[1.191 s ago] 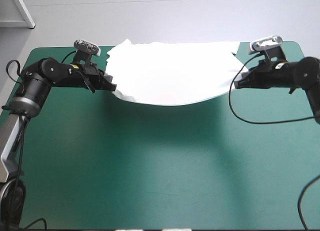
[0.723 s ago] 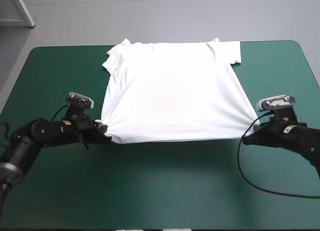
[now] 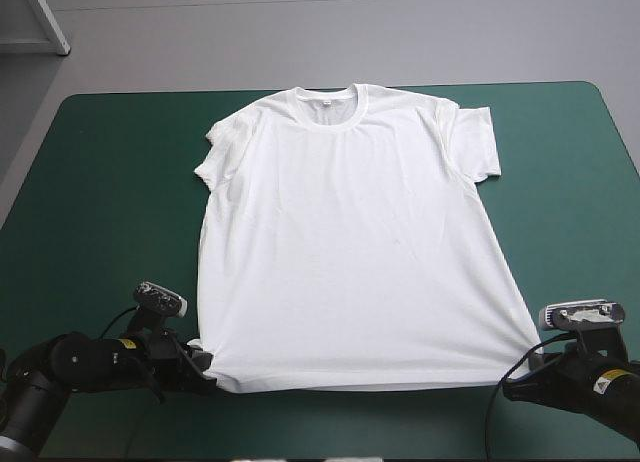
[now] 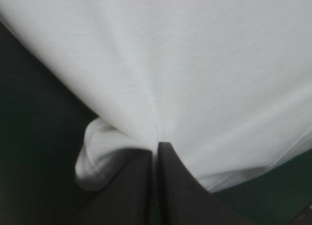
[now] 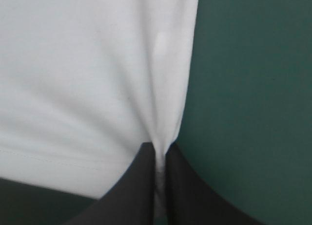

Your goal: Fold the cloth

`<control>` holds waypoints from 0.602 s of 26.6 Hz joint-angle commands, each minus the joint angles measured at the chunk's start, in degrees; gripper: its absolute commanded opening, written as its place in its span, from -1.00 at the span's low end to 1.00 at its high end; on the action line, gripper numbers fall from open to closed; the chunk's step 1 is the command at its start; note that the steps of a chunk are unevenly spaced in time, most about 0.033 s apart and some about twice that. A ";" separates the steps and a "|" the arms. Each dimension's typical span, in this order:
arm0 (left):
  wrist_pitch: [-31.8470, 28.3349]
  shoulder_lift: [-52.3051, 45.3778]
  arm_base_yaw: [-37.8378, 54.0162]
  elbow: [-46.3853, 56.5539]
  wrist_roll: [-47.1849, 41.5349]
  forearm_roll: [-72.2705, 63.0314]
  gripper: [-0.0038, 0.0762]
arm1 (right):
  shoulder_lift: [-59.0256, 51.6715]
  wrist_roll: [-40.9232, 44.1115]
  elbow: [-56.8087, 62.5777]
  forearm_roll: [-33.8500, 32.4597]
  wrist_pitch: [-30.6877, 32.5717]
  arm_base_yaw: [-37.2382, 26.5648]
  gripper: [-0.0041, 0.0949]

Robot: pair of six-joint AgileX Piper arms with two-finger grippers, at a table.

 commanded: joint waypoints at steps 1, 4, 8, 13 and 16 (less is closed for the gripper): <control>-0.09 -0.41 -0.12 -1.19 -0.65 -1.11 -0.86 | 0.78 -0.38 -0.50 -0.20 -1.55 -0.44 -0.91; 1.10 -0.41 -0.12 -1.19 -0.54 -0.99 -0.85 | 1.37 0.02 0.57 0.46 -0.64 -0.44 -0.90; 2.09 -0.41 -0.12 -1.19 -0.14 -1.37 -0.72 | 1.52 -0.24 0.96 -0.24 -0.54 -0.44 -0.63; 4.23 -0.41 -0.12 -1.19 2.18 -4.54 0.10 | 1.52 0.54 0.96 0.10 -2.40 -0.44 -0.23; 6.54 -0.54 -0.12 -1.74 1.76 -4.94 0.23 | 1.52 0.02 0.96 1.21 0.37 -0.44 -0.22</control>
